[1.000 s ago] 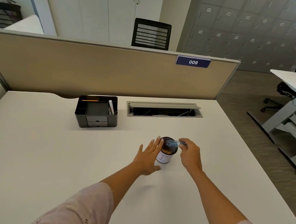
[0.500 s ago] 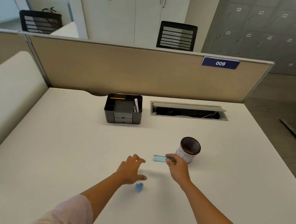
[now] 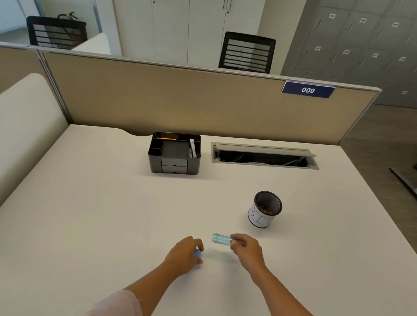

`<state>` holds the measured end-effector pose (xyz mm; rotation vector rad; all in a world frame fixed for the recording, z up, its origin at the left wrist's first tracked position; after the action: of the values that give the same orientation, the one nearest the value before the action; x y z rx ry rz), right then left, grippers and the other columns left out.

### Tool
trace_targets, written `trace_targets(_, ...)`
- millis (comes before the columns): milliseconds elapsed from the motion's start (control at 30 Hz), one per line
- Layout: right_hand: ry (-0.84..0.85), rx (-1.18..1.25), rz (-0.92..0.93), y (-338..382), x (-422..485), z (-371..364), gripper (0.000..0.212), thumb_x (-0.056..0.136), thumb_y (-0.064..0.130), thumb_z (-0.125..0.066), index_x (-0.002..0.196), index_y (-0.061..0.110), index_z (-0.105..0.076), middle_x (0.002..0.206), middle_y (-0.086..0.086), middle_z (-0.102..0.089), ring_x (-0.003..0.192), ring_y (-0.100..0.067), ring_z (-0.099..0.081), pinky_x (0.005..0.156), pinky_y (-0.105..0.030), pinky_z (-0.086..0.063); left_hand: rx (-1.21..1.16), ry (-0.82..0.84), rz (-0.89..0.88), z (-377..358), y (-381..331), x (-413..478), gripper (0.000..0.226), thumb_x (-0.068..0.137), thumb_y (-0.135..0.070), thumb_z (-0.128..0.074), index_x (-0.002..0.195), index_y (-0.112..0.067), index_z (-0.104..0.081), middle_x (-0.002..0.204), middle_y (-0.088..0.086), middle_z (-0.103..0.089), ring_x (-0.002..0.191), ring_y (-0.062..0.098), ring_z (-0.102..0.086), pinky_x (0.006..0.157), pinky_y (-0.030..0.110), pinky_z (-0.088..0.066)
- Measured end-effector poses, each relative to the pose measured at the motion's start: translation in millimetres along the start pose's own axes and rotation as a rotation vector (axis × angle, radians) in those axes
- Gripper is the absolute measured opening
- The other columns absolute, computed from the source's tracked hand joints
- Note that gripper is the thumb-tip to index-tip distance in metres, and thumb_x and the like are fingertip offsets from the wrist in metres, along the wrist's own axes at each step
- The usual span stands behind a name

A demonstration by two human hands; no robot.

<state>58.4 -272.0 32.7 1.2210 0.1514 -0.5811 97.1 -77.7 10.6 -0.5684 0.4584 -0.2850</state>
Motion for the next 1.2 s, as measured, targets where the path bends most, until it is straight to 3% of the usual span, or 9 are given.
trace_targets(67, 0.003, 0.044, 0.003, 2, -1, 0, 0.02, 0.09, 0.01, -0.059, 0.107, 0.012, -0.069, 0.083, -0.004, -0.071, 0.082, -0.02, -0.065, 0.078, -0.03, -0.053, -0.281, -0.14, 0.075, 17, 3, -3, 0.026, 0.08, -0.023, -0.076, 0.102, -0.014, -0.068, 0.086, 0.0, -0.064, 0.081, 0.017, -0.059, 0.073, 0.026, -0.048)
trace_targets(133, 0.006, 0.092, 0.012, 6, -3, -3, 0.019, 0.09, 0.01, -0.059, 0.106, 0.012, -0.069, 0.083, -0.005, -0.071, 0.085, -0.022, -0.067, 0.089, -0.037, -0.054, -0.577, -0.251, 0.179, 33, 8, -6, 0.029, 0.076, -0.026, -0.081, 0.099, -0.013, -0.069, 0.085, 0.004, -0.071, 0.074, 0.015, -0.062, 0.067, 0.022, -0.048)
trace_targets(233, 0.001, 0.162, 0.046, 18, -6, -9, 0.016, 0.09, 0.011, -0.06, 0.103, 0.015, -0.069, 0.086, -0.005, -0.073, 0.087, -0.022, -0.069, 0.092, -0.038, -0.055, -1.11, -0.191, 0.35, 37, 10, -7, 0.029, 0.083, -0.023, -0.077, 0.105, -0.009, -0.065, 0.097, 0.012, -0.073, 0.083, 0.021, -0.067, 0.081, 0.031, -0.053)
trace_targets(300, -0.003, 0.188, 0.076, 28, -8, -14, 0.016, 0.09, 0.012, -0.06, 0.102, 0.017, -0.069, 0.088, -0.003, -0.073, 0.086, -0.019, -0.07, 0.09, -0.034, -0.056, -1.303, -0.107, 0.37, 41, 3, -8, 0.019, 0.09, -0.023, -0.069, 0.104, -0.011, -0.064, 0.102, 0.01, -0.071, 0.093, 0.023, -0.067, 0.091, 0.036, -0.051)
trace_targets(400, 0.009, 0.208, 0.124, 43, -11, -21, 0.017, 0.091, 0.012, -0.059, 0.097, 0.024, -0.068, 0.09, 0.0, -0.073, 0.087, -0.017, -0.071, 0.087, -0.03, -0.055, -1.34, -0.056, 0.333, 47, -3, -9, 0.017, 0.096, -0.028, -0.059, 0.104, -0.015, -0.064, 0.111, 0.009, -0.069, 0.107, 0.026, -0.063, 0.098, 0.039, -0.046)
trace_targets(567, 0.043, 0.184, 0.183, 57, -12, -29, 0.021, 0.092, 0.01, -0.058, 0.097, 0.027, -0.068, 0.094, 0.0, -0.072, 0.087, -0.015, -0.071, 0.086, -0.028, -0.056, -1.225, -0.031, 0.319, 51, -6, -11, 0.034, 0.094, -0.035, -0.059, 0.12, -0.012, -0.061, 0.118, 0.008, -0.068, 0.115, 0.026, -0.062, 0.106, 0.044, -0.045)
trace_targets(867, 0.039, 0.035, 0.422, 87, -20, -25, 0.033, 0.09, 0.002, -0.059, 0.098, 0.033, -0.067, 0.101, 0.012, -0.071, 0.088, 0.0, -0.066, 0.072, -0.007, -0.048, -1.169, -0.094, 0.356, 69, -2, -15, 0.053, 0.082, -0.044, -0.071, 0.119, -0.007, -0.064, 0.114, 0.01, -0.07, 0.103, 0.025, -0.068, 0.098, 0.038, -0.052)
trace_targets(1067, 0.071, -0.007, 0.565, 101, -26, -22, 0.035, 0.091, -0.003, -0.055, 0.103, 0.027, -0.069, 0.105, 0.012, -0.07, 0.097, -0.001, -0.063, 0.079, -0.007, -0.047, -1.176, -0.076, 0.391, 76, 0, -14, 0.057, 0.074, -0.053, -0.073, 0.108, -0.007, -0.071, 0.1, 0.009, -0.076, 0.091, 0.023, -0.074, 0.085, 0.032, -0.06)
trace_targets(1200, 0.056, 0.04, 0.585, 106, -25, -20, 0.035, 0.092, 0.002, -0.056, 0.102, 0.034, -0.068, 0.103, 0.012, -0.071, 0.097, -0.003, -0.063, 0.08, -0.01, -0.049, -1.182, -0.102, 0.349, 83, -5, -12, 0.065, 0.062, -0.057, -0.075, 0.106, -0.009, -0.07, 0.102, 0.01, -0.075, 0.093, 0.023, -0.074, 0.088, 0.033, -0.059)
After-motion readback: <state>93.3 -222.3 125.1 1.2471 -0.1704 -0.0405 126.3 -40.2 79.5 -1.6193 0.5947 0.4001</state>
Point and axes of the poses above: each hand's wrist, its own x-axis towards the middle knuckle, its own z-axis out of the back of the hand, y = z × x, the point moved 6 cm from there along x, towards the middle knuckle
